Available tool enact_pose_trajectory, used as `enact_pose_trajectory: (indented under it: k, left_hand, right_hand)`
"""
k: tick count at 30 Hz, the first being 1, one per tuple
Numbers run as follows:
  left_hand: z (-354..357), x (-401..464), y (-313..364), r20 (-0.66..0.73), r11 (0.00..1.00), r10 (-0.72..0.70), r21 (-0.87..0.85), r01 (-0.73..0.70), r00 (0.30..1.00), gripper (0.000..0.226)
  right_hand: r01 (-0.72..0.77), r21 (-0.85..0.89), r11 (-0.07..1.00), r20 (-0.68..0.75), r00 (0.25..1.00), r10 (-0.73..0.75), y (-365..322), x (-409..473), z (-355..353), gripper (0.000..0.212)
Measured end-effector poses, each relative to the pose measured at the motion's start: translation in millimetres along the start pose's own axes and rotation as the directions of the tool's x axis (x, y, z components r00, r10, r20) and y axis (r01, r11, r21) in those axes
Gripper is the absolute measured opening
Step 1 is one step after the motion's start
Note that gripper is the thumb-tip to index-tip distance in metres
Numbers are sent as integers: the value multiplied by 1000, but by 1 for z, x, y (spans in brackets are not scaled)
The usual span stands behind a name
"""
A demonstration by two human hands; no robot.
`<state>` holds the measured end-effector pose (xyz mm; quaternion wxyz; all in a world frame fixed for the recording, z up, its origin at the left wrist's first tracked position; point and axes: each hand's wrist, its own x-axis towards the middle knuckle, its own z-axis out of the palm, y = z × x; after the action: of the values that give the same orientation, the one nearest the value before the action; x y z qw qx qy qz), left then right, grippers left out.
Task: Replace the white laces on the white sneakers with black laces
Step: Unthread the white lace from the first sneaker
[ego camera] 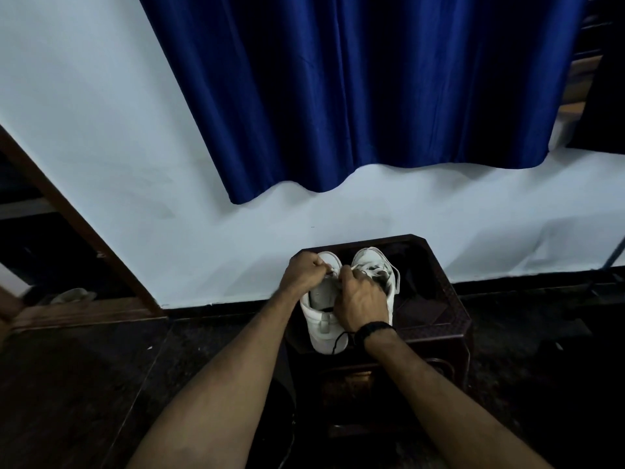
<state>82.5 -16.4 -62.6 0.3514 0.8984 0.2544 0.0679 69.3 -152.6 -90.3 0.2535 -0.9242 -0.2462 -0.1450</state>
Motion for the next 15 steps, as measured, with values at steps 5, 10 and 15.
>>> enact_pose_trajectory:
  k: [5,10,15]
  left_hand:
    - [-12,8,7,64,963,-157,-211,167,985,12]
    - [-21,10,10,128,991,-121,66,114,984,24]
    - [-40,10,15,311,957,-112,-223,187,944,20]
  right_hand:
    - [1,-49,999,-72,997,-5,-3,-1,4,21]
    - [-38,4,999,-84,996,39,-3,-2,8,22]
    - [-59,-21,998,-95,994,56,-3,-4,11,20]
